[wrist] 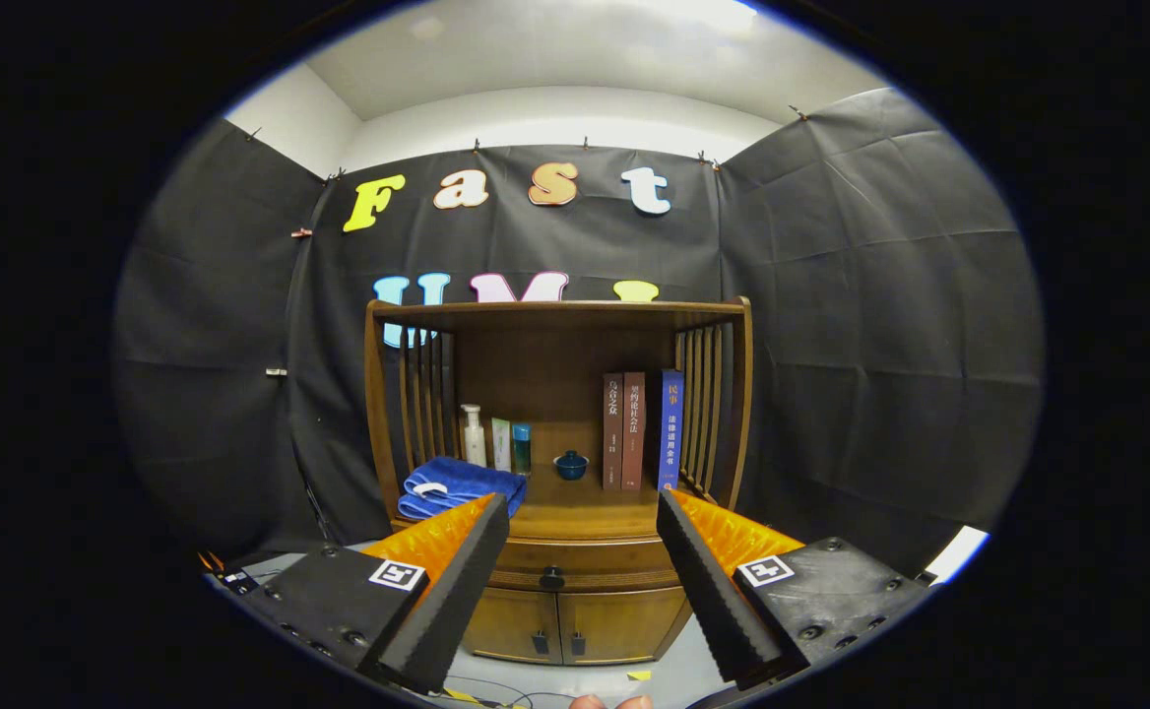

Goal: Pull open the drawer, take out the items inside it, and place them on the countertop above the cabinet.

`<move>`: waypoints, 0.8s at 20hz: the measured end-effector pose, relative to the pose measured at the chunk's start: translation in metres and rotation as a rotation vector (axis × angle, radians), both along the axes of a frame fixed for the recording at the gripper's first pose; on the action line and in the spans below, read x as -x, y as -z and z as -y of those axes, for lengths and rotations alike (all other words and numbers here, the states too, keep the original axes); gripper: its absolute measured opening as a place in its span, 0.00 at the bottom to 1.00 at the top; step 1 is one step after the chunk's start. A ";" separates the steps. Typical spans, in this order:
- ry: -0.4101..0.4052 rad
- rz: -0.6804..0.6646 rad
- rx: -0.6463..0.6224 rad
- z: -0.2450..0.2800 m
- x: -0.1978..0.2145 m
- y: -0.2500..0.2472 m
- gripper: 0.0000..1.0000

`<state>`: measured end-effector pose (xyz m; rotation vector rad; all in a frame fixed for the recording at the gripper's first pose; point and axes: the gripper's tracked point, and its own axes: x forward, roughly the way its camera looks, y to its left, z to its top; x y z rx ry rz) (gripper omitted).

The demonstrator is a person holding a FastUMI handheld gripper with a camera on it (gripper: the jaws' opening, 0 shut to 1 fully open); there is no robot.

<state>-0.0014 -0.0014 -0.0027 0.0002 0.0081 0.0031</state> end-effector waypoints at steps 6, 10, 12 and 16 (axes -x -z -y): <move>-0.001 0.000 0.005 0.000 0.000 -0.001 0.99; 0.000 0.003 0.004 -0.001 -0.001 0.001 0.99; -0.006 0.003 0.008 -0.002 -0.004 0.007 0.99; 0.010 0.002 0.001 0.002 -0.017 0.034 1.00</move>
